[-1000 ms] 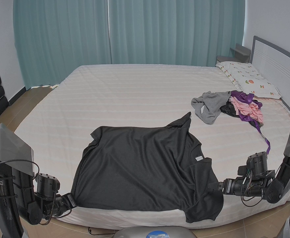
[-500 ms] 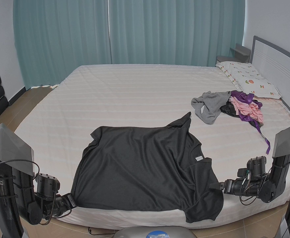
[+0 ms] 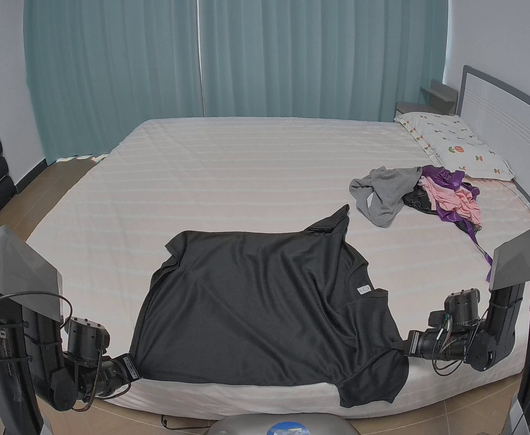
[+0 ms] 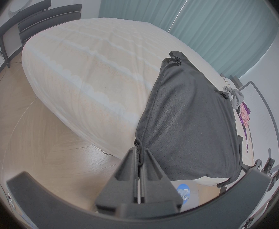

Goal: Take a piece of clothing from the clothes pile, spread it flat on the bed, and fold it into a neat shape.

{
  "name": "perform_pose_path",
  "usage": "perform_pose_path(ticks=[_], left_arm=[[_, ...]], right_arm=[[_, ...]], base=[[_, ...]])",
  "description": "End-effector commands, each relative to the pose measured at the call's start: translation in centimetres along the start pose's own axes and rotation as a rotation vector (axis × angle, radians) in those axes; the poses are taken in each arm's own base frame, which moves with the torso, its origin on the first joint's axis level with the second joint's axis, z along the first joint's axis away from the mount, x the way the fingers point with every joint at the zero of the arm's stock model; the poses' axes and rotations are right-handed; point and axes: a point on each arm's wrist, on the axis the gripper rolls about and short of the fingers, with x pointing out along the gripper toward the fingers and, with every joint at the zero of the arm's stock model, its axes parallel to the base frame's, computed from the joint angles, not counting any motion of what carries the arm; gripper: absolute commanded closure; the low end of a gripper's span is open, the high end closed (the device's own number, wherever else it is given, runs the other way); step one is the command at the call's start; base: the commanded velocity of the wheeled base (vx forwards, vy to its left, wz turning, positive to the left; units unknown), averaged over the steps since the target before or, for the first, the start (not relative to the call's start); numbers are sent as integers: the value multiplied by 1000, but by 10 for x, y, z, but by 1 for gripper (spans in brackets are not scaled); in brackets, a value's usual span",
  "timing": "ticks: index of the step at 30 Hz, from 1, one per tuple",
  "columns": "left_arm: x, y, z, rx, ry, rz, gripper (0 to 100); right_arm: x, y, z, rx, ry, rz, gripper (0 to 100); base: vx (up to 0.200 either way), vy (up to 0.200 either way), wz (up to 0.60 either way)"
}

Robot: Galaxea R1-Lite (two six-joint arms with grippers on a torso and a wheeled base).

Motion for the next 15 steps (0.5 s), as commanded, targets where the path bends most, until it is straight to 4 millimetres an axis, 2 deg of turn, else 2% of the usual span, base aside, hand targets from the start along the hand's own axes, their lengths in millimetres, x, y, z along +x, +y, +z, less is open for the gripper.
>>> perform_pose_path(ticks=[1, 9, 11, 12, 15], left_arm=[[-1, 0, -2, 6, 11, 6, 100], [0, 3, -7, 36, 42, 25, 100], [0, 3, -7, 37, 43, 26, 100], [-1, 3, -10, 48, 66, 36, 100], [-2, 2, -15, 63, 93, 42, 100]], right_arm=[[-9, -5, -6, 12, 8, -21, 100], [-33, -11, -18, 23, -35, -35, 100], [-33, -11, -19, 24, -35, -36, 100], [-43, -13, -25, 27, -46, -43, 100], [-48, -16, -32, 32, -26, -58, 100]], base=[[0, 0, 0], [0, 0, 0], [0, 0, 0], [0, 0, 0], [0, 0, 0]])
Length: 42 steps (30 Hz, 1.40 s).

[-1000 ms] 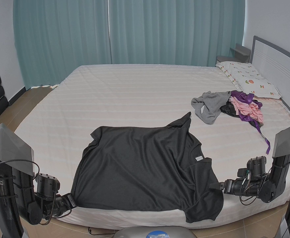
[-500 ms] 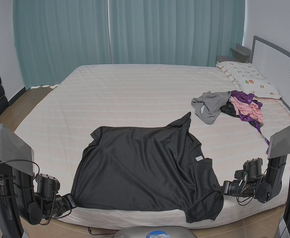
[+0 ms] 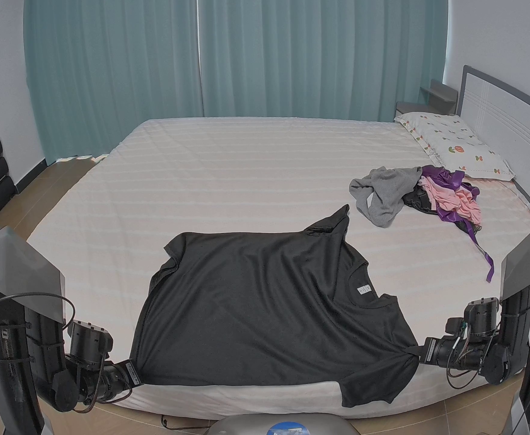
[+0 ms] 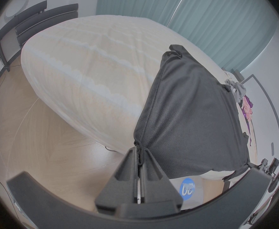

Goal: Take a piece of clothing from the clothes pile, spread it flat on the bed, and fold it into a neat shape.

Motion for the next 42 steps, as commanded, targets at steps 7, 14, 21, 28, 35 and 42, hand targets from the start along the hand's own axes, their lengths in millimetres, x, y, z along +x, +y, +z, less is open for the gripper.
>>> perform_pose_path(ticks=[7, 14, 21, 28, 35, 42], left_arm=[[-4, 1, -13, 52, 85, 39, 100], [-4, 2, -13, 58, 86, 41, 100], [-4, 2, -12, 56, 81, 40, 0], [-8, 2, 3, 20, -5, 10, 0], [-13, 2, 22, 1, -104, -19, 0], [-11, 0, 25, -9, -119, -28, 0]], right_arm=[[-11, -8, -20, 25, 82, -69, 100], [-11, -9, -22, 28, 99, -77, 100], [-10, -7, -19, 30, 65, -64, 0], [-17, -4, -7, 28, -9, -44, 0], [-25, 13, 0, 38, -58, -1, 0], [-26, 22, 3, 12, -116, -31, 0]], base=[[0, 0, 0], [0, 0, 0], [0, 0, 0], [0, 0, 0], [0, 0, 0], [0, 0, 0]])
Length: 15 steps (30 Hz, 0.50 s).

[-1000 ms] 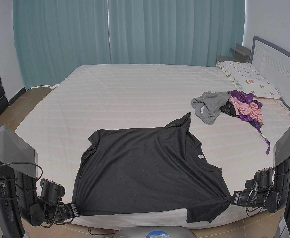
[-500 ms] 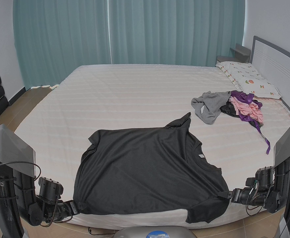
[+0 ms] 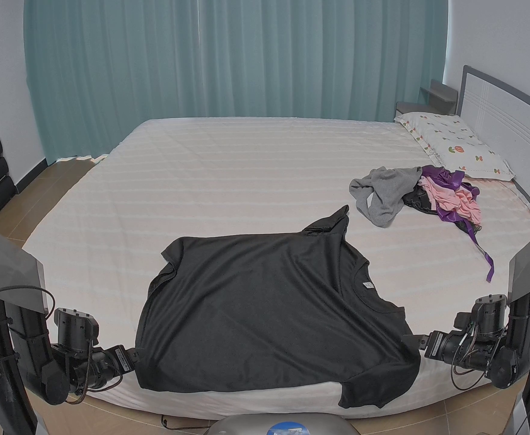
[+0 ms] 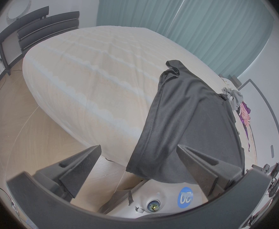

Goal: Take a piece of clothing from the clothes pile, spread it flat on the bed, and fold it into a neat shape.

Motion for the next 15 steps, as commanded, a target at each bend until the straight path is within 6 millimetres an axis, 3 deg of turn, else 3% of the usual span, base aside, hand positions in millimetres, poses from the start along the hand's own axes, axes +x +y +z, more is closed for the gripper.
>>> perform_pose_path(ticks=[1, 3, 9, 15], left_arm=[[0, -2, 4, -8, -21, -11, 0], [0, 0, 9, -44, -41, -16, 0], [1, 1, 8, -54, -37, -16, 0], [2, 0, 9, -57, -42, -21, 0]], right_arm=[[-7, 7, 0, -16, -18, 14, 0], [-9, 13, 2, -8, -40, 23, 0], [-10, 15, 2, -5, -42, 27, 0], [-10, 15, 3, -6, -45, 28, 0]], base=[[0, 0, 0], [0, 0, 0], [0, 200, 0], [0, 0, 0]])
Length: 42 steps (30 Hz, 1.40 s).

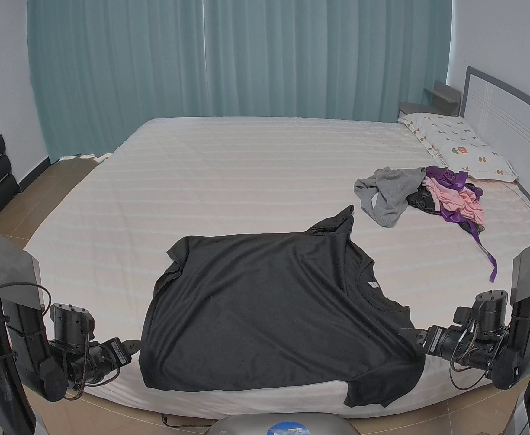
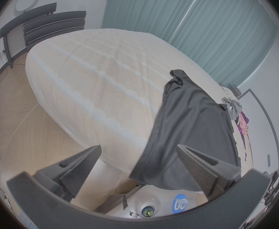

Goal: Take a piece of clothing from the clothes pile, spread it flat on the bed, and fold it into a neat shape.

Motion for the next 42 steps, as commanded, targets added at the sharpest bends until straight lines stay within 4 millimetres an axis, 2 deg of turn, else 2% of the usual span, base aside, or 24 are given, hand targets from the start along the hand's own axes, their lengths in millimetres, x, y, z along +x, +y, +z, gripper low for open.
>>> perform_pose_path(ticks=[1, 18, 27, 34, 39, 42], left_arm=[[1, -1, 1, -1, -3, -3, 0], [4, -6, 8, -52, -39, -26, 0], [5, -6, 8, -73, -37, -27, 0], [5, -7, 8, -76, -37, -32, 0], [6, -8, 11, -108, -51, -42, 0], [5, -15, 21, -150, -93, -82, 0]], right_arm=[[-4, 0, -2, 1, 5, -2, 0], [-4, 1, -1, -1, -2, 4, 0], [-4, 1, -1, 0, 2, 4, 0], [-2, 1, -3, -3, 10, 2, 0], [-2, 2, -4, -3, 15, 7, 0], [-2, 2, -4, 13, 16, 9, 0]], base=[[0, 0, 0], [0, 0, 0], [200, 0, 0], [0, 0, 0], [0, 0, 0], [0, 0, 0]])
